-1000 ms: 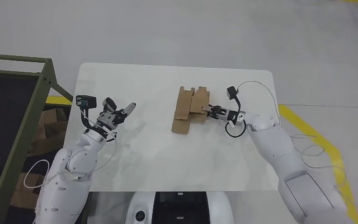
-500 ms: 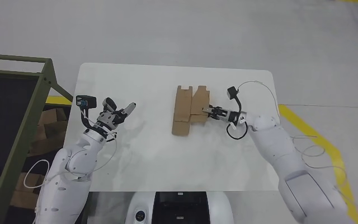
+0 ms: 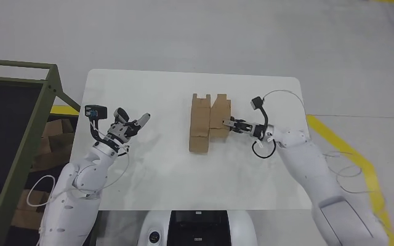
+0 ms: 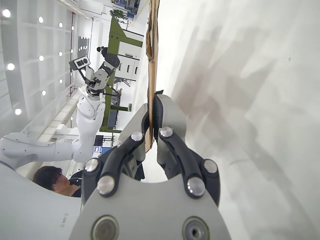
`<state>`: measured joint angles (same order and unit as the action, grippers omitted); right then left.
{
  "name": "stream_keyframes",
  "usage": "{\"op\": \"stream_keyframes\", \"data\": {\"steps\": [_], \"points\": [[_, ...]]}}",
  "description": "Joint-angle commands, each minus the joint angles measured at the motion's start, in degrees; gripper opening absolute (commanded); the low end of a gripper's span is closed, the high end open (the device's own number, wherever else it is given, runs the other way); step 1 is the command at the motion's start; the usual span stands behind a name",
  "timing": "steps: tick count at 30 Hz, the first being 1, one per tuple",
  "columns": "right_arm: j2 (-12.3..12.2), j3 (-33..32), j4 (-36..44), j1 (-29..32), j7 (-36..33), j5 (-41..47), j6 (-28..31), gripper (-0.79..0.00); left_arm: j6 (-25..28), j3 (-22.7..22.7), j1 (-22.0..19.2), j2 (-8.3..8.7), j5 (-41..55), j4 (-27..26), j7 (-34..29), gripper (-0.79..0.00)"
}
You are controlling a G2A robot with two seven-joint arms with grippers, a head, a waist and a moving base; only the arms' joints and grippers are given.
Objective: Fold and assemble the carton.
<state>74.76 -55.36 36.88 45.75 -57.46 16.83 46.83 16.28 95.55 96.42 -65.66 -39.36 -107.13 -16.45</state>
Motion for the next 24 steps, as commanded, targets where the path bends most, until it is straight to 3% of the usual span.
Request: {"op": "stream_keyframes", "data": {"steps": [1, 12, 24], "points": [[-0.89, -0.05, 2.55, 0.89, -0.12, -0.27, -0.12, -0.785, 0.65, 0.0, -0.37, 0.1, 1.24, 0.32, -2.05, 0.0], [-6.36, -0.44, 17.28, 5.67, -0.76, -3.73, -0.76, -0.785, 6.8, 0.94, -1.23, 0.84, 7.21, 0.43, -10.48, 0.0], [-6.36, -0.44, 17.28, 5.67, -0.76, -3.73, -0.76, -0.785, 6.8, 0.94, -1.23, 0.84, 7.21, 0.43, -10.48, 0.0]]}}
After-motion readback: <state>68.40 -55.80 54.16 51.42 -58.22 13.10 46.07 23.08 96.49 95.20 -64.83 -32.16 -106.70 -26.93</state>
